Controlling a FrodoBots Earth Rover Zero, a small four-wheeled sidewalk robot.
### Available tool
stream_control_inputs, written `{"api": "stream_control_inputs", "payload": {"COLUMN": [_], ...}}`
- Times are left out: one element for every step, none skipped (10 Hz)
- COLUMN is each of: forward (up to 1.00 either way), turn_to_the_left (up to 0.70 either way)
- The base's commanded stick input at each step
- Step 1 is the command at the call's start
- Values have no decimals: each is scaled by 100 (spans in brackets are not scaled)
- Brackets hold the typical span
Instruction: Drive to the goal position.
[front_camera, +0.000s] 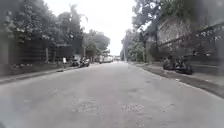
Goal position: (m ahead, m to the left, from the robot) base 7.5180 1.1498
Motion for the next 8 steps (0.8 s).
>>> {"api": "stream_control_inputs", "payload": {"forward": [100, 100, 100, 100, 100, 100, 100, 100], "turn_to_the_left": [2, 2, 2, 2, 2, 2, 2, 2]}}
